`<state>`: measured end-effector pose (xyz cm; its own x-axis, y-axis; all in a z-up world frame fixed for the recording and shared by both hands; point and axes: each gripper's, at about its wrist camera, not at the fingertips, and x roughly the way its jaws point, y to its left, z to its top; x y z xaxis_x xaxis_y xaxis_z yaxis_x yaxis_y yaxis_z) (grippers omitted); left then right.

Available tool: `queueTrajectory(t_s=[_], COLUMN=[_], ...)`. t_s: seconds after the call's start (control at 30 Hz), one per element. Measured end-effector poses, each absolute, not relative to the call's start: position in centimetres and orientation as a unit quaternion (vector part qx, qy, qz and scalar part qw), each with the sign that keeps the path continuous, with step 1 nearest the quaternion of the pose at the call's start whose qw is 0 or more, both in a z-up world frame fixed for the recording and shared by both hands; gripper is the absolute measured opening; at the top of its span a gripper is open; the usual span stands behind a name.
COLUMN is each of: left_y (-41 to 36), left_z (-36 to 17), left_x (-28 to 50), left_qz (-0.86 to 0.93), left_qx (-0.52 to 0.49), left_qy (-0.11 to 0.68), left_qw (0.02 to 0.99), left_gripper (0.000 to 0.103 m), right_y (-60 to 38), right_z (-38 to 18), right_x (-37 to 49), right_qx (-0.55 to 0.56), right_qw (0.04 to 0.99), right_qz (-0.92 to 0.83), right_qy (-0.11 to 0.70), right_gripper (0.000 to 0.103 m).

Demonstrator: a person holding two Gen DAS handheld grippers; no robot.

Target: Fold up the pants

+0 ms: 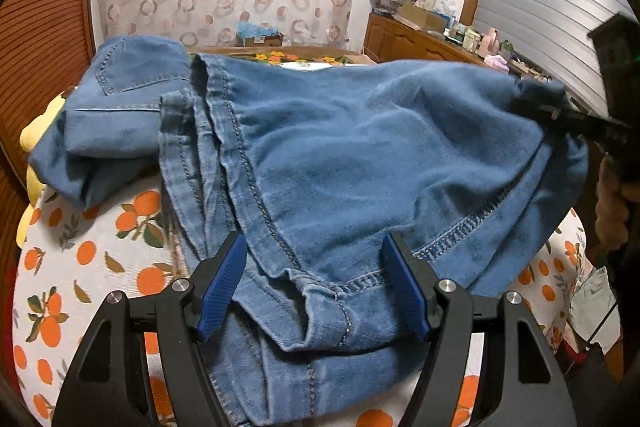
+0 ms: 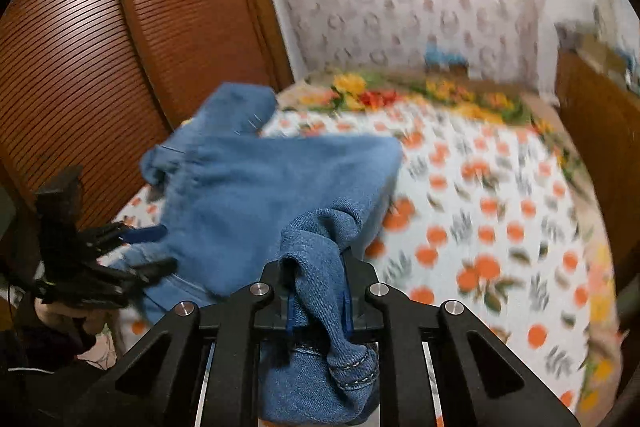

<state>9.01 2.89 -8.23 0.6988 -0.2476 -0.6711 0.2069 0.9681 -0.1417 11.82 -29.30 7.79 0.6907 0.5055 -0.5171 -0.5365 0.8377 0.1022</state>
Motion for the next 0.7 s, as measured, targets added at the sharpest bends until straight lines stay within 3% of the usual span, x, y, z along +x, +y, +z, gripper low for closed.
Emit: queueTrajectory(t_s=[0.33, 0.7], left_y=[7.6, 12.2], left_z=[-5.5, -4.5], left_x=[6.5, 4.9], left_qz=[-0.090, -0.041], left_qx=[-0.052, -0.061], left_qy=[0.337, 0.322], left_qw=[0.936, 0.944], left_gripper=[0.071, 0.071], right_y=[-21.1, -15.0], right_z=[10.2, 6.4], right_x=[8.8, 10.2], right_qx=[-0.087, -0.102], right_qw=[0.903, 0.861], right_qz=[0.357, 0.439], right_qy=[0.223, 0.236], right_gripper=[0.016, 0.016])
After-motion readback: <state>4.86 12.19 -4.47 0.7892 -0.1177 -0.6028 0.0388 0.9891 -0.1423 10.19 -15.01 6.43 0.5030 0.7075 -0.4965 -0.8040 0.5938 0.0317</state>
